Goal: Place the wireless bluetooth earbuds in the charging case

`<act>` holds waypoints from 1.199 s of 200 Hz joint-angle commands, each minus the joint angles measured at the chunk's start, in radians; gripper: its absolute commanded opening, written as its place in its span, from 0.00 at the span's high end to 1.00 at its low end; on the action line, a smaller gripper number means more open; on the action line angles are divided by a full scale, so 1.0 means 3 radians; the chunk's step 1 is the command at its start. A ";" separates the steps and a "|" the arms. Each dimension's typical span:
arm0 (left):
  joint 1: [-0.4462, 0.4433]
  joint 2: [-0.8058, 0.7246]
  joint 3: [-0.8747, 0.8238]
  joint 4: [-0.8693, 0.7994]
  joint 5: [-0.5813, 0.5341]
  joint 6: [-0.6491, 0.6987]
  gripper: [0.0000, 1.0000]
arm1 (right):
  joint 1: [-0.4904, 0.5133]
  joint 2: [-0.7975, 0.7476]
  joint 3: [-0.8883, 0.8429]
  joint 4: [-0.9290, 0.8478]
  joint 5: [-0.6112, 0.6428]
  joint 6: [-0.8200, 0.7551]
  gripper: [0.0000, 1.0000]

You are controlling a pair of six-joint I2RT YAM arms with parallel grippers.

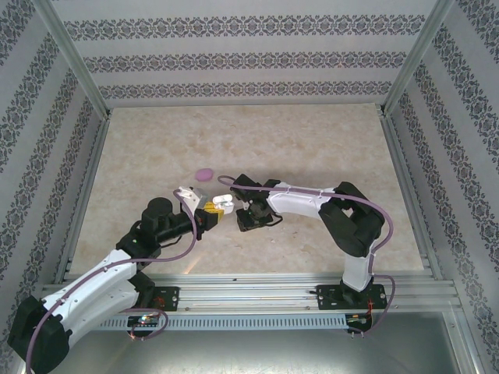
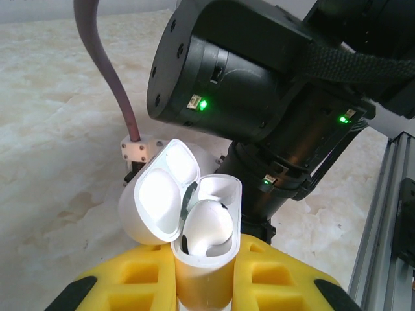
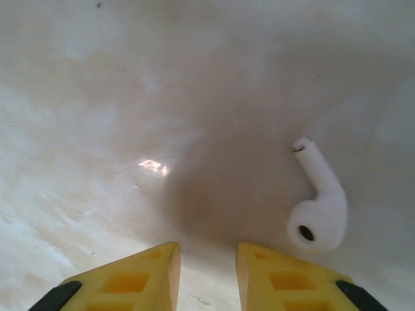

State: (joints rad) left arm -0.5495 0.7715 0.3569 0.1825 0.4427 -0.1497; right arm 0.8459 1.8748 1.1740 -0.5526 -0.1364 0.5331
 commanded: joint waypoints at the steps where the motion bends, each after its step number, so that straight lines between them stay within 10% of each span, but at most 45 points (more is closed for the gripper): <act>1: -0.0038 0.0010 -0.0028 0.0107 -0.0004 -0.0058 1.00 | -0.0053 -0.0004 0.0032 -0.0169 0.0275 0.0018 0.71; 162: -0.0036 0.0054 -0.0020 0.0079 -0.0066 -0.0025 1.00 | -0.0571 0.0177 0.0694 -0.0444 0.0210 -0.0336 0.72; 240: -0.0034 0.0391 0.0111 0.0218 -0.0006 0.0118 1.00 | -0.0493 -0.0150 0.0082 0.0079 -0.0243 0.0862 0.58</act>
State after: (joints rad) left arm -0.5499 0.8692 0.3534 0.1940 0.4328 -0.1535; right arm 0.6769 1.8591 1.2415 -0.6067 -0.1532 0.6598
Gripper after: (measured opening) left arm 0.182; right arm 0.423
